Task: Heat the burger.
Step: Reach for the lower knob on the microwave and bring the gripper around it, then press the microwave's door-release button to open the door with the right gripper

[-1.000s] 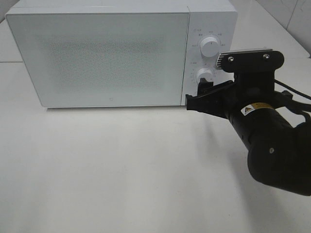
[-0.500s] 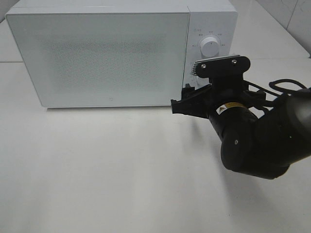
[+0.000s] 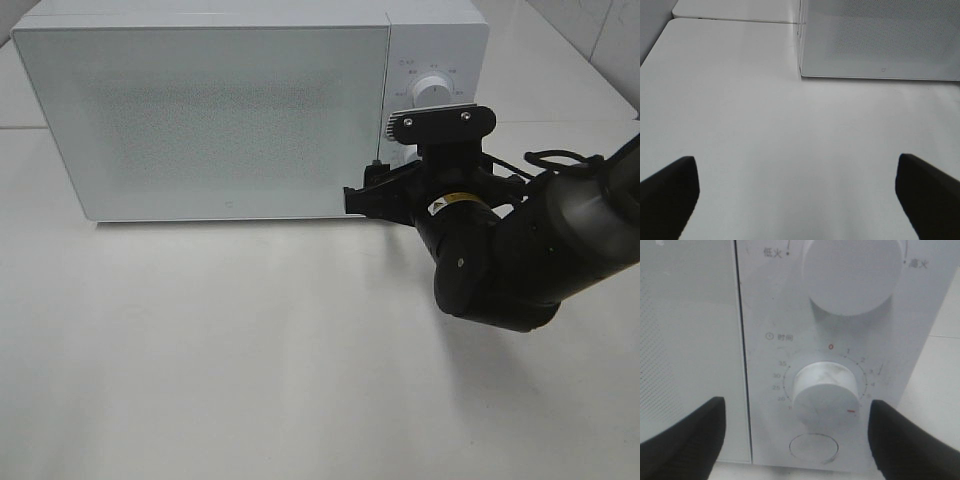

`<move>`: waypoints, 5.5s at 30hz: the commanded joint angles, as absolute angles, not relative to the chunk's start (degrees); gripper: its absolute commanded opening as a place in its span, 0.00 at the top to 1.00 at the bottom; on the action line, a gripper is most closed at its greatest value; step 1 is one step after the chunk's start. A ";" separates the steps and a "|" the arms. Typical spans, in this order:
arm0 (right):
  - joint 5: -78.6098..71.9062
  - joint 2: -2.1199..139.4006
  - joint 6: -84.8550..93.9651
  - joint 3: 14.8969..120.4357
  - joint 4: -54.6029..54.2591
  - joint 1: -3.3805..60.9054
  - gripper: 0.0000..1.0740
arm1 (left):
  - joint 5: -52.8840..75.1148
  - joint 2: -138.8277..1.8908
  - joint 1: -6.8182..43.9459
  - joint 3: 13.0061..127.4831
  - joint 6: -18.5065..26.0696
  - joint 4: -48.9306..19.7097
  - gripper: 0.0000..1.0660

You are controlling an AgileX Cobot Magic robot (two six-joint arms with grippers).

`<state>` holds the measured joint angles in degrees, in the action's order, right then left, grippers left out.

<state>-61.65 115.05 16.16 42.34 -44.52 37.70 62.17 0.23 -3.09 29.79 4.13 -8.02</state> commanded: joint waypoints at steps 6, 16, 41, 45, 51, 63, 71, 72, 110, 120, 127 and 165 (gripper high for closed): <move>-61.54 116.83 16.04 45.95 -43.77 35.41 0.29 | 61.54 1.32 -3.21 29.74 3.67 -8.31 0.06; -62.22 118.37 17.53 47.33 -44.18 35.41 0.33 | 61.54 1.26 -3.21 29.74 3.67 -8.31 0.06; -64.74 118.37 16.21 47.61 -42.46 34.15 1.00 | 61.54 1.26 -3.21 29.74 3.67 -8.31 0.06; -66.75 118.37 15.24 47.61 -42.40 34.15 1.00 | 61.54 1.26 -3.21 29.74 3.67 -8.31 0.06; -69.27 118.37 11.86 47.61 -40.51 34.15 1.00 | 61.54 1.26 -3.21 29.74 3.67 -8.31 0.06; -71.56 118.37 -19.25 47.61 -37.53 34.15 1.00 | 61.54 1.26 -3.21 29.74 3.67 -8.31 0.06; -71.96 118.37 -49.50 47.61 -33.23 34.15 1.00 | 61.54 1.26 -3.21 29.74 3.67 -8.31 0.06; -72.14 118.37 -52.83 47.61 -33.06 34.15 1.00 | 61.54 1.26 -3.21 29.74 3.67 -8.31 0.06; -74.37 118.37 -81.65 47.61 -32.43 34.15 0.95 | 61.54 1.26 -3.21 29.74 3.67 -8.31 0.06; -74.37 118.37 -80.04 47.61 -35.18 34.15 0.83 | 61.54 1.26 -3.21 29.74 3.67 -8.31 0.06; -74.37 118.37 -77.64 47.61 -40.74 34.15 0.67 | 61.54 1.26 -3.21 29.74 3.67 -8.31 0.06; -54.32 107.09 -49.56 35.92 -37.30 34.26 0.31 | 61.54 1.26 -3.21 29.74 3.67 -8.31 0.06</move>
<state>-57.12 109.15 -54.66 36.90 -38.50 34.43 62.17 0.23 -3.09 29.79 3.95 -8.02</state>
